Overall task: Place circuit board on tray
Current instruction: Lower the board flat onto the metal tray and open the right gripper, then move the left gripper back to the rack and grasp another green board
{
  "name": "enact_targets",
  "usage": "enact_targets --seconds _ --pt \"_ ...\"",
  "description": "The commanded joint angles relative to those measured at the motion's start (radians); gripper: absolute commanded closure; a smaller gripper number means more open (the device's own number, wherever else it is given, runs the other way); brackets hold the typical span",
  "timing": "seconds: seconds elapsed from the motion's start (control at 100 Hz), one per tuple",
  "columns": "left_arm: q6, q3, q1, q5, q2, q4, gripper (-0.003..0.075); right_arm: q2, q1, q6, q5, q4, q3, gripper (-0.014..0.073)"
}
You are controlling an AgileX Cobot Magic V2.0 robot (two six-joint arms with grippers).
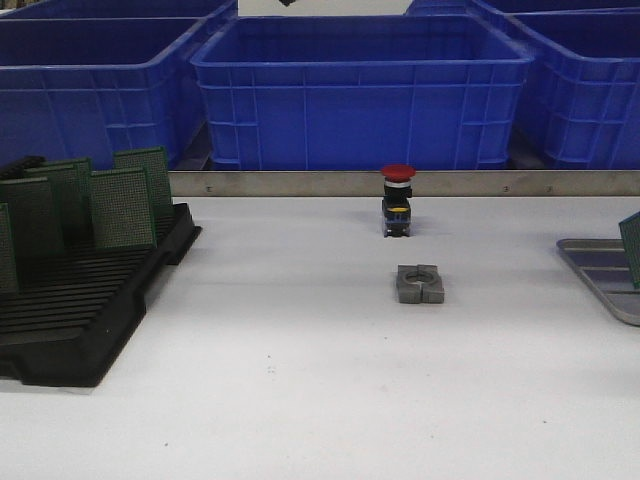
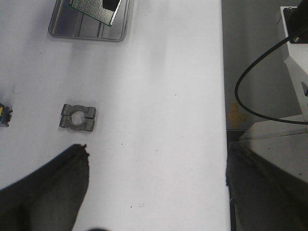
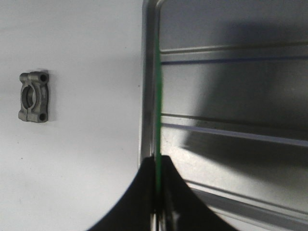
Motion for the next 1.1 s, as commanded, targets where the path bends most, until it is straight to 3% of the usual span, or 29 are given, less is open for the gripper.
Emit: enact_targets --seconds 0.0,0.32,0.46,0.77,0.86,1.09 --pt "-0.011 -0.029 -0.007 0.026 -0.046 -0.055 0.0172 -0.040 -0.006 -0.003 0.015 0.041 -0.028 0.0657" --pt "-0.011 -0.029 -0.007 0.026 -0.046 -0.055 0.0172 0.007 -0.006 -0.002 0.027 0.043 -0.028 0.0632" --pt "-0.011 -0.029 -0.007 0.026 -0.046 -0.055 0.0172 0.007 -0.006 -0.002 0.027 0.048 -0.029 0.0509" --pt "-0.011 -0.029 -0.007 0.026 -0.046 -0.055 0.0172 0.007 -0.006 -0.002 -0.011 0.048 -0.029 0.0141" --pt "-0.011 -0.029 -0.007 0.026 -0.046 -0.055 0.0172 0.007 -0.006 -0.002 -0.028 0.048 -0.029 0.0102" --pt "-0.011 -0.029 -0.007 0.026 -0.046 -0.055 0.0172 -0.026 -0.006 -0.004 -0.072 0.047 -0.029 0.0102"
